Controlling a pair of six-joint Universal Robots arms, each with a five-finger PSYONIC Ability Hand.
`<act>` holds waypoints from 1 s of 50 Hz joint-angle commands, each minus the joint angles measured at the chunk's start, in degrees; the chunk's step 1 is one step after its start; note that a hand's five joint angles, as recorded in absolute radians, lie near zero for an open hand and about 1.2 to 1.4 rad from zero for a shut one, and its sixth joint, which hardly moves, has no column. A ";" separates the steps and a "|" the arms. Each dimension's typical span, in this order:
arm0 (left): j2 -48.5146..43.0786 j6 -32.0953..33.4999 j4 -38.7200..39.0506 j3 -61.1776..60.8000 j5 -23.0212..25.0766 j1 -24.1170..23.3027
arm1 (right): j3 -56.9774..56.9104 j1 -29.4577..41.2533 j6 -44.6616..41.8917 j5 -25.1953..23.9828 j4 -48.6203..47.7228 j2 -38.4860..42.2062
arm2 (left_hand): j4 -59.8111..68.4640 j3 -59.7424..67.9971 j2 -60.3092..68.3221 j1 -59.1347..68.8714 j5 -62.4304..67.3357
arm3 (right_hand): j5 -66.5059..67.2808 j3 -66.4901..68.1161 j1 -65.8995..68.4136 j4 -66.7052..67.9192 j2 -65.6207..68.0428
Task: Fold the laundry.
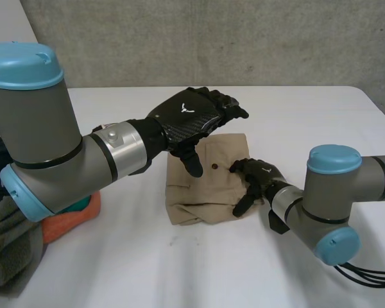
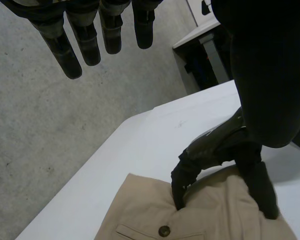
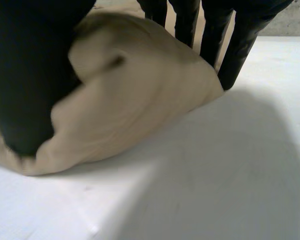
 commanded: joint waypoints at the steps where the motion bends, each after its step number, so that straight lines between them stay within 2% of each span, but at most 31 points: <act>1: 0.02 0.11 -0.02 -0.46 0.03 0.16 | -4.77 0.17 -0.04 1.51 -0.18 2.92 | -0.61 -1.11 -0.75 -0.19 -1.17 | 53.74 50.91 54.06 50.67 50.40; 8: 0.02 0.11 0.16 -0.37 0.03 0.16 | -8.90 -1.23 -0.22 4.50 -0.53 3.01 | -0.78 -1.27 -0.92 -0.35 -1.34 | 53.76 50.93 54.08 50.69 50.42; 12: 0.02 0.11 0.33 -0.11 0.03 0.07 | -14.27 -5.62 -0.04 6.08 -0.88 4.76 | -0.78 -1.27 -0.92 -0.35 -1.34 | 53.76 50.93 54.08 50.69 50.42; 17: 0.02 -0.16 0.51 0.51 -0.06 0.16 | -22.95 -13.08 -1.88 7.84 0.00 10.38 | -0.78 -1.27 -0.92 -0.35 -1.34 | 53.76 50.93 54.08 50.69 50.42; 25: -0.59 -0.42 0.51 2.44 -0.15 -0.19 | -38.76 -21.09 -7.15 11.09 1.66 18.90 | -0.78 -1.27 -0.92 -0.35 -1.34 | 53.76 50.93 54.08 50.69 50.42; 28: -0.94 -0.59 0.60 3.23 -0.15 -0.19 | -44.32 -23.47 -8.21 11.01 3.33 21.46 | -0.78 -1.27 -0.92 -0.35 -1.34 | 53.76 50.93 54.08 50.69 50.42; 32: -1.82 -1.03 0.60 4.37 -0.32 -0.37 | -57.14 -27.60 -9.18 10.04 10.00 27.96 | -0.78 -1.27 -0.92 -0.35 -1.34 | 53.76 50.93 54.08 50.69 50.42; 33: -2.17 -1.29 0.60 4.64 -0.67 -0.46 | -62.39 -28.82 -9.62 9.08 13.15 30.24 | -0.78 -1.27 -0.92 -0.35 -1.34 | 53.76 50.93 54.08 50.69 50.42; 36: -2.61 -1.47 0.60 4.99 -1.37 -0.81 | -68.49 -30.32 -10.41 7.06 15.29 32.80 | -0.78 -1.27 -0.92 -0.35 -1.34 | 53.76 50.93 54.08 50.69 50.42; 50: -4.46 -1.30 0.60 5.08 -2.08 -0.99 | -69.47 -34.02 -19.81 6.96 15.29 32.81 | -0.78 -1.27 -0.92 -0.35 -1.34 | 53.76 50.93 54.08 50.69 50.42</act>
